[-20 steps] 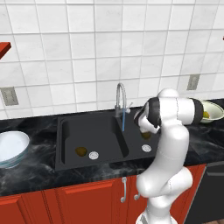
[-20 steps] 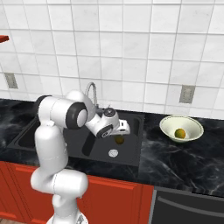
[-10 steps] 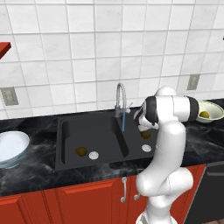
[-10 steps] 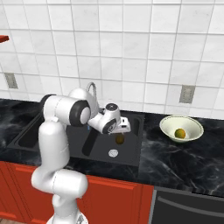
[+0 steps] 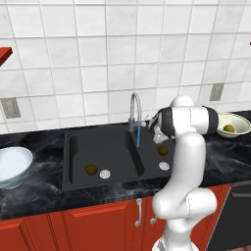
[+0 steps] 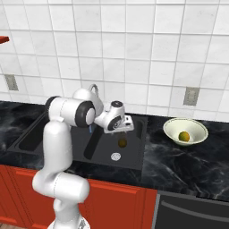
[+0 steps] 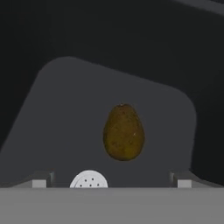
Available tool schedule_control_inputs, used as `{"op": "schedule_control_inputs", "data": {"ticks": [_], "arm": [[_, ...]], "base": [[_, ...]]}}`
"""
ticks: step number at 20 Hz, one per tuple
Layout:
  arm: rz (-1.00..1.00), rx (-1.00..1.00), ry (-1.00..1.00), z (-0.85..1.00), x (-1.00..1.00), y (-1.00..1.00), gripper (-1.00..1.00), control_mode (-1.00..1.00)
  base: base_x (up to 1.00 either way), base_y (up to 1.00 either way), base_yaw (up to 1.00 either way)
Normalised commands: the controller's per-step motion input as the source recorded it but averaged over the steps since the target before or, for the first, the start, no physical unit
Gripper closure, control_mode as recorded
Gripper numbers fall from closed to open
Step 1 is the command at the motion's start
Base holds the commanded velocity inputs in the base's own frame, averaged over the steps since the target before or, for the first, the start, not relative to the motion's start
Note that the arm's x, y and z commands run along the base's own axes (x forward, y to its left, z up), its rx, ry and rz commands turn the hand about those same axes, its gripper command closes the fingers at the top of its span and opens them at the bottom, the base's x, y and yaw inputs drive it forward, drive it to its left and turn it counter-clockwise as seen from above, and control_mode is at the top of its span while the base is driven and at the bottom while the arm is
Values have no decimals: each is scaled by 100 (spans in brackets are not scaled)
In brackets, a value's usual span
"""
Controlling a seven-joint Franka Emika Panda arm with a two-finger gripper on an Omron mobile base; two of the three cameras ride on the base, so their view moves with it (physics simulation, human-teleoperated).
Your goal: Pick the avocados from the sink and place them in one bowl. Place the orange in the other bowl. Then turn off the sink faucet.
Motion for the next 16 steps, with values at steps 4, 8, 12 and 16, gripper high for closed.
{"op": "schedule_control_inputs", "data": {"ticks": [4,8,12,16], "arm": [[10,0,3,-20,6,-5,-100,-100],[7,0,2,-17,0,-10,-100,-100],[5,0,1,-15,0,-6,-100,-100],[3,0,1,-17,0,-1,-100,-100]], "base": [[0,0,0],[0,0,0],[0,0,0],[0,0,0]]}}
